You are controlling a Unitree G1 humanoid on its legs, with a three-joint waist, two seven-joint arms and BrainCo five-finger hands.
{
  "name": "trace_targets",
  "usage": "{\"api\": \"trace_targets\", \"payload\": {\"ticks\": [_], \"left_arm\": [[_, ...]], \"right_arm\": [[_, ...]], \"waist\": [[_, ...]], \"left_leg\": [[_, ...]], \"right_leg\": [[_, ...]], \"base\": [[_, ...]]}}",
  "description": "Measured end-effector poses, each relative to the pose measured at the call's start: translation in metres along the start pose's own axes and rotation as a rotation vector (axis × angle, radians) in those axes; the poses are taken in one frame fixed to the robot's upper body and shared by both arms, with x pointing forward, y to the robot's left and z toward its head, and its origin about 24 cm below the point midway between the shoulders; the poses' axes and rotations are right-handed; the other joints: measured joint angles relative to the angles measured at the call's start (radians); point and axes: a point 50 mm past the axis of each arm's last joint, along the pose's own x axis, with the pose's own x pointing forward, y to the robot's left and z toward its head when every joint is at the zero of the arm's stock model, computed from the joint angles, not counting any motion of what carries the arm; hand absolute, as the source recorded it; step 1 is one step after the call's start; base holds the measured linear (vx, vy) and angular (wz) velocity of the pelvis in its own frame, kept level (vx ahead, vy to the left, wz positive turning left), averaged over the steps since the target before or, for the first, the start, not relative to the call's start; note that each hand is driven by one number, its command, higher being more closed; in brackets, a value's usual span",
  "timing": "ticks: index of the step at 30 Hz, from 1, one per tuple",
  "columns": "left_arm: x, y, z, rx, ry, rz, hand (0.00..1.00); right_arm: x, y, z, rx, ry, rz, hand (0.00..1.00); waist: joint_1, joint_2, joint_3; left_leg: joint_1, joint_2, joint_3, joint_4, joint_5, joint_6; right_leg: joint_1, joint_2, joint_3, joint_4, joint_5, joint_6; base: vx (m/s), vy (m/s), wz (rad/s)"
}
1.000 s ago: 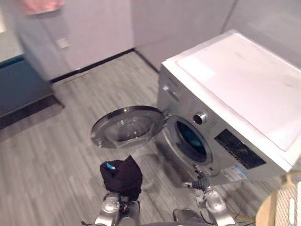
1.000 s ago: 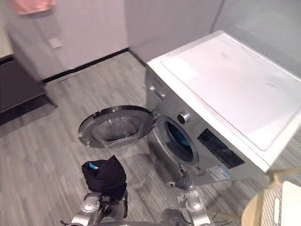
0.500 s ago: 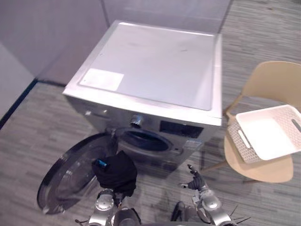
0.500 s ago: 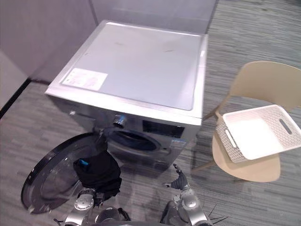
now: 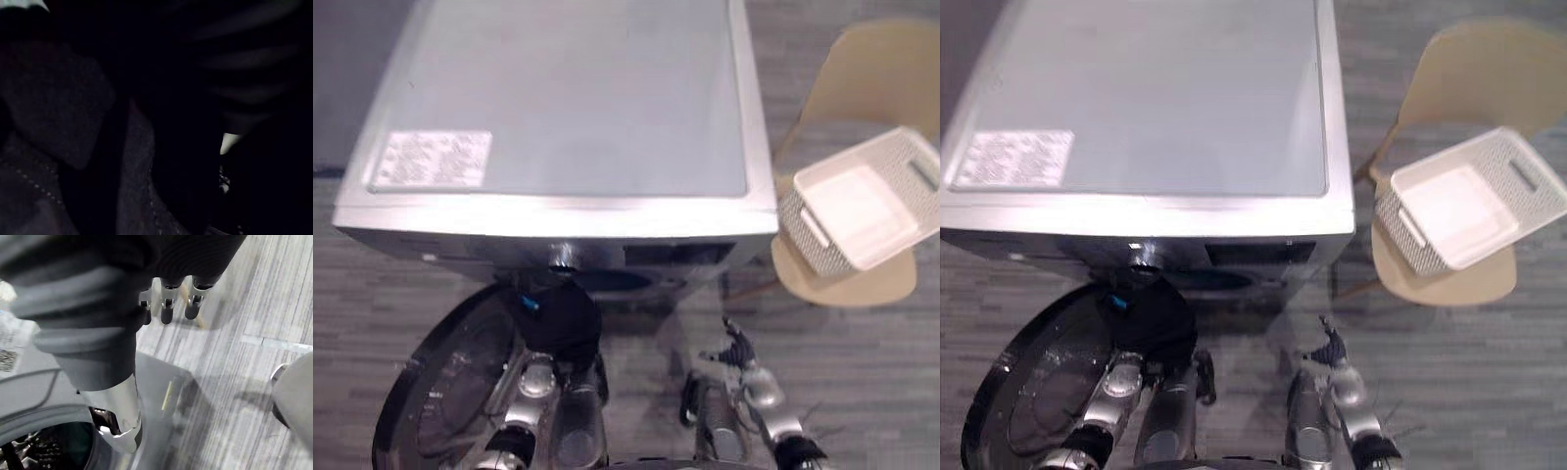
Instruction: Pick up the laundry basket with both hands and put the clothes into the washing machine.
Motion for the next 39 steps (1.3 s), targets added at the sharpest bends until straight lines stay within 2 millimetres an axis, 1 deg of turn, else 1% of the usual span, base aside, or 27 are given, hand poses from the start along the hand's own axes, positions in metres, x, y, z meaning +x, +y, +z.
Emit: {"api": "trace_targets", "payload": {"ticks": [1,3,5,6,7,8,9,10,11,12,14,15,17,19,20,22,24,25,27,28,30,32,33,34,37,38,39], "left_arm": [[0.003,0.000,0.004,-0.009,-0.006,0.002,1.00],[0.011,-0.002,0.019,-0.062,-0.035,0.007,1.00],[0.015,-0.006,0.028,-0.092,-0.057,0.003,1.00],[0.019,-0.008,0.038,-0.101,-0.082,0.006,1.00],[0.021,-0.009,0.044,-0.111,-0.095,0.008,1.00],[0.024,-0.010,0.056,-0.139,-0.129,0.013,1.00],[0.026,-0.011,0.080,-0.178,-0.205,0.018,1.00],[0.026,-0.012,0.093,-0.191,-0.250,0.022,1.00],[0.025,-0.011,0.117,-0.212,-0.338,0.024,1.00],[0.023,-0.009,0.151,-0.242,-0.455,0.025,1.00],[0.017,-0.006,0.185,-0.273,-0.577,0.035,1.00],[0.009,-0.001,0.215,-0.302,-0.684,0.054,1.00],[0.000,0.006,0.243,-0.333,-0.787,0.079,1.00],[-0.015,0.021,0.288,-0.356,-0.941,0.124,1.00],[-0.020,0.027,0.303,-0.350,-0.991,0.141,1.00],[-0.038,0.044,0.344,-0.332,-1.128,0.185,1.00],[-0.050,0.053,0.368,-0.326,-1.204,0.213,1.00],[-0.058,0.057,0.381,-0.322,-1.245,0.220,1.00],[-0.074,0.062,0.414,-0.309,-1.322,0.228,1.00],[-0.078,0.064,0.422,-0.303,-1.338,0.232,1.00],[-0.089,0.071,0.452,-0.291,-1.357,0.256,1.00],[-0.098,0.075,0.469,-0.270,-1.373,0.274,1.00],[-0.102,0.077,0.477,-0.261,-1.380,0.282,1.00],[-0.104,0.078,0.481,-0.258,-1.383,0.285,1.00],[-0.109,0.085,0.494,-0.122,-1.373,0.374,1.00],[-0.109,0.086,0.497,-0.060,-1.359,0.403,0.00],[-0.106,0.086,0.499,0.046,-1.336,0.446,0.00]], "right_arm": [[0.003,-0.001,0.006,0.002,-0.017,-0.003,0.00],[0.012,-0.003,0.030,0.010,-0.093,-0.019,0.00],[0.012,-0.001,0.045,0.023,-0.150,-0.027,0.00],[0.014,-0.001,0.058,0.047,-0.194,-0.032,0.00],[0.014,0.000,0.064,0.060,-0.214,-0.035,0.00],[0.013,0.002,0.075,0.089,-0.255,-0.044,0.00],[0.010,0.004,0.092,0.132,-0.320,-0.053,0.00],[0.008,0.005,0.101,0.151,-0.354,-0.059,0.00],[0.004,0.005,0.115,0.183,-0.415,-0.067,0.00],[0.000,0.004,0.136,0.218,-0.493,-0.073,0.00],[-0.006,0.001,0.152,0.244,-0.563,-0.095,0.00],[-0.011,-0.002,0.162,0.267,-0.606,-0.113,0.00],[-0.015,-0.006,0.167,0.284,-0.634,-0.133,0.00],[-0.022,-0.010,0.167,0.293,-0.663,-0.153,0.00],[-0.025,-0.011,0.167,0.291,-0.675,-0.162,0.00],[-0.031,-0.014,0.167,0.303,-0.705,-0.182,0.00],[-0.035,-0.018,0.170,0.305,-0.729,-0.195,0.00],[-0.037,-0.020,0.173,0.308,-0.749,-0.200,0.00],[-0.040,-0.023,0.177,0.309,-0.788,-0.202,0.00],[-0.041,-0.023,0.178,0.311,-0.793,-0.201,0.00],[-0.044,-0.023,0.181,0.318,-0.816,-0.185,0.00],[-0.048,-0.023,0.184,0.329,-0.835,-0.178,0.00],[-0.050,-0.023,0.184,0.346,-0.843,-0.169,0.00],[-0.051,-0.023,0.185,0.349,-0.847,-0.169,0.00],[-0.056,-0.022,0.186,0.367,-0.869,-0.144,0.00],[-0.058,-0.022,0.187,0.370,-0.877,-0.139,0.00],[-0.060,-0.023,0.187,0.373,-0.888,-0.128,0.00]], "waist": [[0.000,0.002,0.009],[0.001,-0.001,0.040],[-0.002,-0.002,0.041],[-0.003,-0.008,0.046],[-0.003,-0.008,0.050],[-0.004,-0.008,0.061],[-0.006,-0.017,0.076],[-0.002,-0.019,0.078],[0.000,-0.023,0.083],[0.000,-0.027,0.100],[0.002,-0.029,0.107],[0.006,-0.030,0.112],[0.003,-0.030,0.117],[0.003,-0.030,0.117],[0.000,-0.030,0.117],[-0.011,-0.031,0.117],[-0.023,-0.032,0.118],[-0.023,-0.035,0.120],[-0.022,-0.043,0.123],[-0.023,-0.048,0.126],[-0.030,-0.053,0.127],[-0.036,-0.064,0.130],[-0.040,-0.073,0.130],[-0.043,-0.075,0.131],[-0.052,-0.089,0.133],[-0.052,-0.090,0.134],[-0.053,-0.090,0.134]], "left_leg": [[-0.022,0.006,0.002,0.021,-0.015,0.007],[-0.116,0.035,0.010,0.118,-0.045,0.013],[-0.193,0.051,0.014,0.170,-0.058,0.018],[-0.245,0.059,0.012,0.199,-0.061,0.022],[-0.266,0.064,0.012,0.214,-0.062,0.025],[-0.304,0.068,0.012,0.242,-0.065,0.030],[-0.360,0.077,0.011,0.280,-0.068,0.034],[-0.396,0.083,0.010,0.301,-0.069,0.036],[-0.460,0.090,0.005,0.336,-0.071,0.038],[-0.531,0.102,-0.006,0.387,-0.076,0.044],[-0.612,0.106,-0.017,0.443,-0.081,0.045],[-0.678,0.119,-0.022,0.499,-0.088,0.047],[-0.736,0.121,-0.029,0.551,-0.098,0.050],[-0.823,0.135,-0.045,0.622,-0.107,0.056],[-0.851,0.135,-0.053,0.642,-0.110,0.057],[-0.926,0.136,-0.074,0.696,-0.118,0.052],[-0.966,0.137,-0.084,0.727,-0.120,0.053],[-0.983,0.139,-0.088,0.743,-0.123,0.053],[-1.029,0.150,-0.101,0.778,-0.126,0.055],[-1.037,0.151,-0.102,0.783,-0.126,0.055],[-1.080,0.152,-0.114,0.797,-0.126,0.055],[-1.106,0.154,-0.120,0.804,-0.125,0.055],[-1.120,0.154,-0.123,0.805,-0.124,0.057],[-1.127,0.155,-0.123,0.806,-0.121,0.061],[-1.165,0.161,-0.125,0.812,-0.122,0.061],[-1.178,0.167,-0.129,0.816,-0.122,0.061],[-1.190,0.170,-0.131,0.819,-0.122,0.061]], "right_leg": [[-0.027,0.000,0.008,0.027,-0.012,0.000],[-0.134,0.003,0.038,0.127,-0.043,-0.002],[-0.217,0.000,0.054,0.186,-0.054,0.000],[-0.279,0.001,0.067,0.221,-0.057,-0.002],[-0.303,0.001,0.071,0.236,-0.057,-0.003],[-0.340,0.000,0.075,0.266,-0.060,-0.006],[-0.404,-0.001,0.087,0.312,-0.068,-0.015],[-0.440,0.000,0.091,0.333,-0.071,-0.018],[-0.505,0.000,0.096,0.374,-0.076,-0.022],[-0.577,-0.001,0.109,0.429,-0.091,-0.018],[-0.658,-0.002,0.121,0.493,-0.101,-0.021],[-0.727,0.000,0.133,0.552,-0.112,-0.021],[-0.791,0.000,0.149,0.608,-0.123,-0.022],[-0.876,0.005,0.159,0.678,-0.137,-0.025],[-0.899,0.005,0.161,0.700,-0.143,-0.023],[-0.967,0.005,0.163,0.758,-0.156,-0.029],[-1.003,0.008,0.164,0.790,-0.164,-0.029],[-1.020,0.010,0.168,0.808,-0.167,-0.029],[-1.062,0.019,0.170,0.840,-0.171,-0.032],[-1.071,0.020,0.170,0.845,-0.171,-0.032],[-1.107,0.022,0.165,0.859,-0.170,-0.033],[-1.127,0.024,0.160,0.862,-0.169,-0.034],[-1.139,0.024,0.158,0.861,-0.167,-0.038],[-1.146,0.025,0.157,0.861,-0.166,-0.039],[-1.177,0.031,0.151,0.858,-0.163,-0.043],[-1.183,0.036,0.145,0.855,-0.163,-0.044],[-1.193,0.037,0.143,0.855,-0.163,-0.044]], "base": [[-0.27,0.017,-0.17],[-0.23,0.011,-0.29],[-0.22,-0.017,-0.18],[-0.24,-0.025,-0.16],[-0.17,0.000,-0.16],[-0.16,-0.009,-0.08],[-0.17,-0.007,-0.09],[-0.18,-0.019,-0.11],[-0.17,-0.032,-0.09],[-0.20,-0.053,-0.04],[-0.15,-0.066,-0.02],[-0.10,-0.060,-0.08],[-0.07,-0.050,-0.07],[-0.06,-0.055,-0.08],[-0.05,-0.050,-0.01],[-0.05,-0.057,0.04],[-0.02,-0.024,0.01],[-0.04,-0.030,-0.06],[-0.03,-0.033,-0.11],[-0.02,-0.020,-0.08],[0.00,-0.009,-0.02],[0.02,-0.020,-0.05],[0.04,-0.014,-0.07],[0.06,-0.007,-0.06],[0.06,-0.003,-0.12],[0.06,-0.004,-0.14],[0.06,-0.004,-0.11]]}}
